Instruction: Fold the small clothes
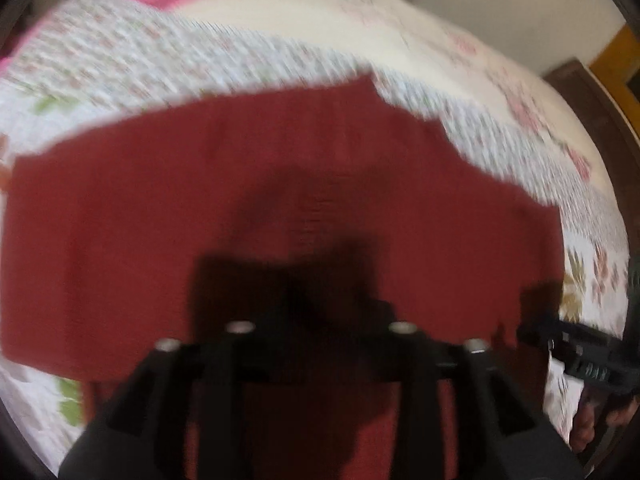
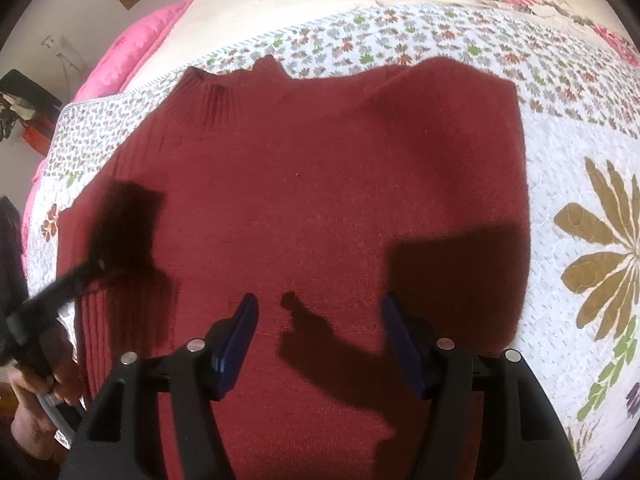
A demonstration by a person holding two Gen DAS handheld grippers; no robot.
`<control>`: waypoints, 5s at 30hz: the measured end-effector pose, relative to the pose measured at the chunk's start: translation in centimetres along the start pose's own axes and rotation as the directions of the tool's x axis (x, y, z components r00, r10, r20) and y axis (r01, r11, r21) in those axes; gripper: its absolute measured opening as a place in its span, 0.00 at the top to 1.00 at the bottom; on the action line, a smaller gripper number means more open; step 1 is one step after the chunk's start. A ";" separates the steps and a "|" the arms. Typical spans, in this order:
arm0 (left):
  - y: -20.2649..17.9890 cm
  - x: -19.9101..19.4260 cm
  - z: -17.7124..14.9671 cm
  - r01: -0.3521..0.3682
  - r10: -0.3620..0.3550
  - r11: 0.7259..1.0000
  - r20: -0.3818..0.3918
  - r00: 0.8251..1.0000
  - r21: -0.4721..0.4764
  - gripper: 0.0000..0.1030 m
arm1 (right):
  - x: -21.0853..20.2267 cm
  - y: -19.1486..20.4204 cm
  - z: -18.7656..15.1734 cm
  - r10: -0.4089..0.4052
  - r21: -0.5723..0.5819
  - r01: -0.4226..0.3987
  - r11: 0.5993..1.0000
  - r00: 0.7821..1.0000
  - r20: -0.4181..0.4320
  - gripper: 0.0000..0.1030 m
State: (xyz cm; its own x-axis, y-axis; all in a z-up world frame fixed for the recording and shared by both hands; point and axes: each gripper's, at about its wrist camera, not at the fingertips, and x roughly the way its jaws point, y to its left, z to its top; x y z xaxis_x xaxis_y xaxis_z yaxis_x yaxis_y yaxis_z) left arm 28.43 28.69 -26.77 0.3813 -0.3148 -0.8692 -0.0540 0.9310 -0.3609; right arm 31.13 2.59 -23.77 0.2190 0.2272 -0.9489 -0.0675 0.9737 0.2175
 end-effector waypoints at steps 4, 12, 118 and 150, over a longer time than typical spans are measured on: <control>-0.8 -1.7 -2.0 0.192 -0.189 0.980 -0.049 0.981 0.057 0.38 | -0.1 0.4 -0.1 0.002 -0.001 -0.002 1.000 1.000 0.000 0.37; 8.7 -9.0 -1.2 -0.166 0.171 0.985 0.103 0.980 -0.053 0.30 | -0.6 5.9 1.8 0.129 -0.084 -0.128 0.988 0.992 0.003 0.37; 9.6 -13.8 -21.3 -0.271 0.258 0.962 -0.235 0.937 -0.021 0.20 | -8.4 -7.2 -23.5 0.058 0.118 -0.041 0.992 0.988 -0.145 0.47; 9.2 -12.9 -29.9 -0.257 0.238 0.966 -0.319 0.917 -0.019 0.53 | -5.5 -7.6 -31.3 0.165 0.184 -0.122 0.975 0.957 -0.239 0.54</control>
State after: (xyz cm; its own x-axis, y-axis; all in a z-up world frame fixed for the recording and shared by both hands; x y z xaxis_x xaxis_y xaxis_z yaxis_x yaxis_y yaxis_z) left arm -4.61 35.77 -28.94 0.0426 -0.1265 -0.9910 -0.1680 0.9769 -0.1319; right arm -0.04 -6.55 -27.36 -0.0346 0.3743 -0.9267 0.0867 0.9249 0.3703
